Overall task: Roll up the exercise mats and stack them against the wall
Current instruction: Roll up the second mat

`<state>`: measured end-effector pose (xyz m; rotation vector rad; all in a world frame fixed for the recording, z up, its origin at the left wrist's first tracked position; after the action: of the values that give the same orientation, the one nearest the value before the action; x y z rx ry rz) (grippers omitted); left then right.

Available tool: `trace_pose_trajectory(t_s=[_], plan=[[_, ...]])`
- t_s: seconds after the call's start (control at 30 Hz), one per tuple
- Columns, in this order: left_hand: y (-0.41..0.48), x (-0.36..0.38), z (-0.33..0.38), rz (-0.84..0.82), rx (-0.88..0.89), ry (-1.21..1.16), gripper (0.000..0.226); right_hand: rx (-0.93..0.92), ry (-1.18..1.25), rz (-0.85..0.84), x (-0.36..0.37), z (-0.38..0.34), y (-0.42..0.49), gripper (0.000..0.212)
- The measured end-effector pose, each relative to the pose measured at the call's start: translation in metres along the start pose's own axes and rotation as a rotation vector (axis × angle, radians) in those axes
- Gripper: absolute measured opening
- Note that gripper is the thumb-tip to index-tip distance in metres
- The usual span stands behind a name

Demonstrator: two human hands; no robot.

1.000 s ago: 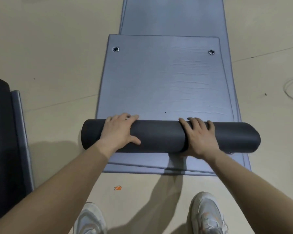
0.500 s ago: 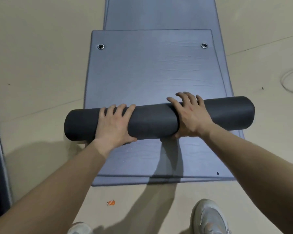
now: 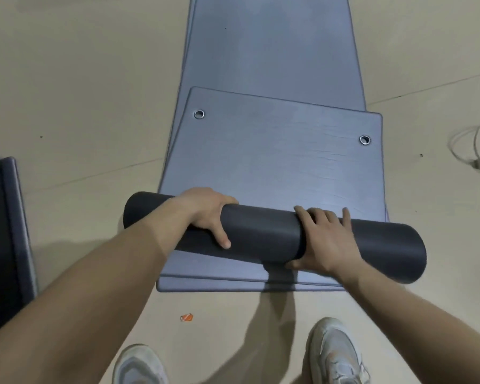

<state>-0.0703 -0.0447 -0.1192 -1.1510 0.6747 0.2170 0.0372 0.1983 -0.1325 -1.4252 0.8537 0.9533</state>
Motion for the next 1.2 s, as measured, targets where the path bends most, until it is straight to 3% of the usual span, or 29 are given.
trace_pose_trajectory(t_s=[0.07,0.1,0.17,0.23,0.33,0.47,0.57,0.67,0.9,1.0,1.1,1.2], plan=[[0.001,-0.01,-0.001,0.03,-0.018,0.021,0.098,0.003,-0.055,0.118,0.015,-0.003,-0.018,0.115],[-0.003,-0.011,-0.002,0.135,-0.045,0.068,0.099,-0.015,-0.047,0.104,0.016,0.0,-0.014,0.118],[-0.02,-0.003,-0.002,0.499,-0.166,0.121,0.092,-0.039,0.038,0.012,-0.001,0.015,0.017,0.127],[-0.036,0.03,0.003,0.627,-0.247,0.137,0.104,-0.044,0.113,-0.137,-0.02,0.029,0.048,0.138],[-0.011,0.057,-0.003,0.498,-0.257,0.187,0.148,-0.018,0.037,-0.065,-0.019,0.03,0.055,0.142],[0.035,0.002,-0.025,0.542,-0.147,0.101,0.145,0.054,-0.134,0.236,0.015,0.02,0.029,0.125],[0.042,-0.015,-0.032,0.541,-0.035,0.244,0.144,0.01,-0.138,0.382,0.007,0.034,0.055,0.11],[0.036,-0.014,-0.024,0.526,-0.048,0.326,0.135,-0.002,-0.129,0.338,0.006,0.038,0.061,0.113],[-0.029,0.069,0.004,0.382,-0.166,0.139,0.122,-0.305,-0.148,0.285,-0.002,0.026,0.027,0.096],[-0.033,0.051,0.001,0.335,-0.14,0.078,0.121,-0.238,-0.142,0.122,-0.004,0.023,0.019,0.107],[-0.045,0.05,0.009,0.495,-0.186,0.125,0.113,-0.24,-0.132,-0.043,-0.023,0.023,0.041,0.117],[-0.055,0.077,0.02,0.526,-0.254,0.209,0.13,-0.231,-0.054,-0.235,-0.05,0.025,0.076,0.123]])
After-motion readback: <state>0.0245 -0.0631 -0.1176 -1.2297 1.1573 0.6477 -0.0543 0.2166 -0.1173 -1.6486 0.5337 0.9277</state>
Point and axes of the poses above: each hand's wrist, its own y-axis towards the middle knuckle, its own x-axis out of the palm, z = x × y, the point moved 4 cm from there along y, towards the middle knuckle, and after that the axes turned 1 degree about z, right-handed, at the moved point
